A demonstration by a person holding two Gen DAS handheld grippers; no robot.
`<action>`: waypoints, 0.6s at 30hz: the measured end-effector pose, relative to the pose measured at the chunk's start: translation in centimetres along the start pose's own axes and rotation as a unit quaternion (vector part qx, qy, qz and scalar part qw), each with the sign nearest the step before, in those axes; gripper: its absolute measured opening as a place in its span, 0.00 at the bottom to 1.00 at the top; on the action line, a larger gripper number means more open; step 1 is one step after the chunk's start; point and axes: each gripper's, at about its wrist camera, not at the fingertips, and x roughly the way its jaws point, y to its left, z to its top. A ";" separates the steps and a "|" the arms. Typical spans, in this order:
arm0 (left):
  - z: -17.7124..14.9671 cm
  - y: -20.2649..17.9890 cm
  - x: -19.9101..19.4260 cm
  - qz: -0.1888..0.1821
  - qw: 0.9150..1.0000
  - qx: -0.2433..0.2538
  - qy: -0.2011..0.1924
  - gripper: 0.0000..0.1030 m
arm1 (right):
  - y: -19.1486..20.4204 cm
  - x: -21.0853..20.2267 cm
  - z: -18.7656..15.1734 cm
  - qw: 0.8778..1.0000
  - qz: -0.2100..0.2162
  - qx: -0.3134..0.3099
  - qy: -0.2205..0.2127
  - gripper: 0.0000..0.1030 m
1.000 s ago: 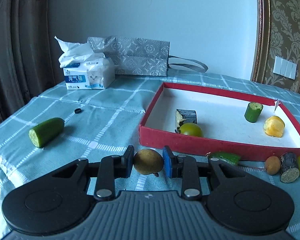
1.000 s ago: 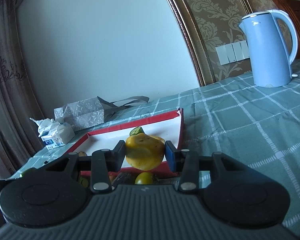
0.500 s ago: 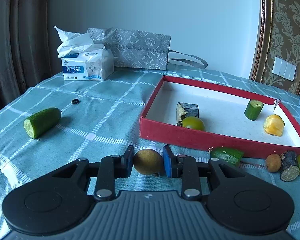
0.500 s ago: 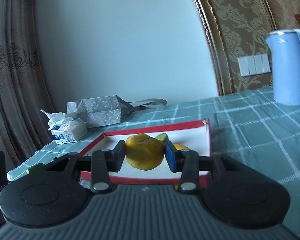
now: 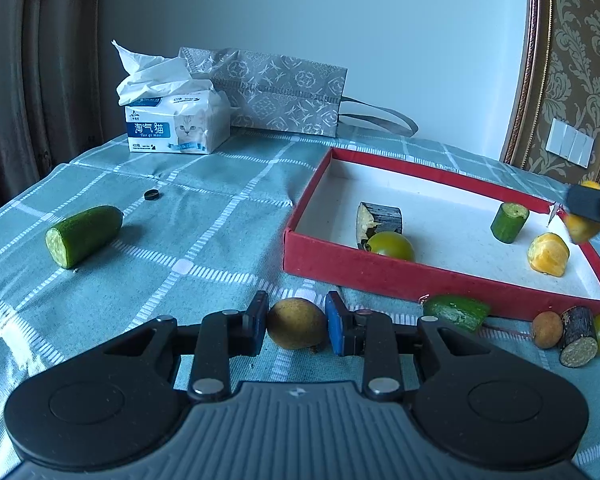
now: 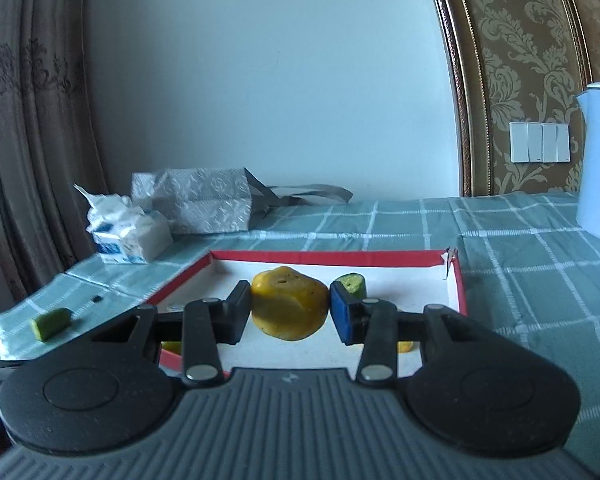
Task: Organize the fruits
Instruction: 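Carry the yellow-orange fruit into the tray with the right gripper while the left gripper grasps the brown kiwi, then carry the brown kiwi into the tray and open the left gripper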
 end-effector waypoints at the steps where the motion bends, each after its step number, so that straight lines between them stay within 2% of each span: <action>1: 0.0 0.0 0.0 0.000 1.000 0.000 0.000 0.29 | -0.1 0.6 0.0 1.000 -0.002 -0.001 0.005 0.39; 5: 0.0 0.0 0.0 -0.002 1.000 -0.002 0.002 0.29 | -0.2 2.7 -0.3 1.000 -0.015 -0.004 0.020 0.40; 6: 0.0 0.0 0.0 -0.002 1.000 -0.002 0.002 0.29 | -0.4 3.2 -0.4 1.000 -0.016 0.001 0.025 0.44; 7: 0.0 -0.1 0.0 -0.002 1.000 -0.002 0.002 0.29 | -0.6 3.5 -0.5 0.999 -0.016 0.008 0.029 0.55; 9: 0.0 0.0 0.0 -0.002 1.000 -0.002 0.002 0.29 | -0.8 3.4 -0.8 0.999 -0.025 0.014 0.018 0.57; 12: 0.0 0.0 0.0 -0.002 1.000 -0.002 0.002 0.29 | -1.1 2.1 -0.8 0.999 -0.024 0.021 0.005 0.60; 16: 0.0 0.0 0.0 -0.002 1.000 -0.003 0.001 0.29 | -1.5 -1.3 -1.3 0.999 -0.014 0.028 -0.019 0.75; 18: 0.0 -0.1 0.1 -0.001 1.000 -0.003 0.002 0.29 | -1.7 -3.3 -2.2 0.999 -0.009 0.024 -0.023 0.75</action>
